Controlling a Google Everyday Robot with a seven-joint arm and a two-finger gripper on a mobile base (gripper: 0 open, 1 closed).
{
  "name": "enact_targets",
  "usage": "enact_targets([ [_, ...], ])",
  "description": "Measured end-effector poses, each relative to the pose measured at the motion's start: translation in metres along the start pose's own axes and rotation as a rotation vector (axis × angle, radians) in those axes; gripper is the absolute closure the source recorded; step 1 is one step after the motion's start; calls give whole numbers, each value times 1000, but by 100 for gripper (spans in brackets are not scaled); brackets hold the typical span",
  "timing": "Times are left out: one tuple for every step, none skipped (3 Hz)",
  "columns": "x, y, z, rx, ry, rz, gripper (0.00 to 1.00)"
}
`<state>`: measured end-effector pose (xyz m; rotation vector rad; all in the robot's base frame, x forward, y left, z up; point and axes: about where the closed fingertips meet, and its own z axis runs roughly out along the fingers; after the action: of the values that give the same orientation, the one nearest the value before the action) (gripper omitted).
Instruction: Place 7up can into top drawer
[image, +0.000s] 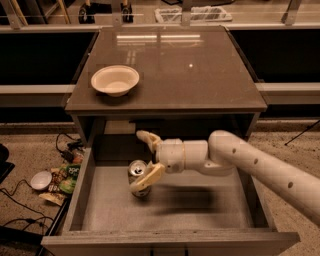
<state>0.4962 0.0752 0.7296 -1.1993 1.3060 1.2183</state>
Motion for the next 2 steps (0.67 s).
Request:
enact_targets([
  [-70,13,-8,-60,97,-68,0],
  [-155,46,-16,-86,292,-126,0],
])
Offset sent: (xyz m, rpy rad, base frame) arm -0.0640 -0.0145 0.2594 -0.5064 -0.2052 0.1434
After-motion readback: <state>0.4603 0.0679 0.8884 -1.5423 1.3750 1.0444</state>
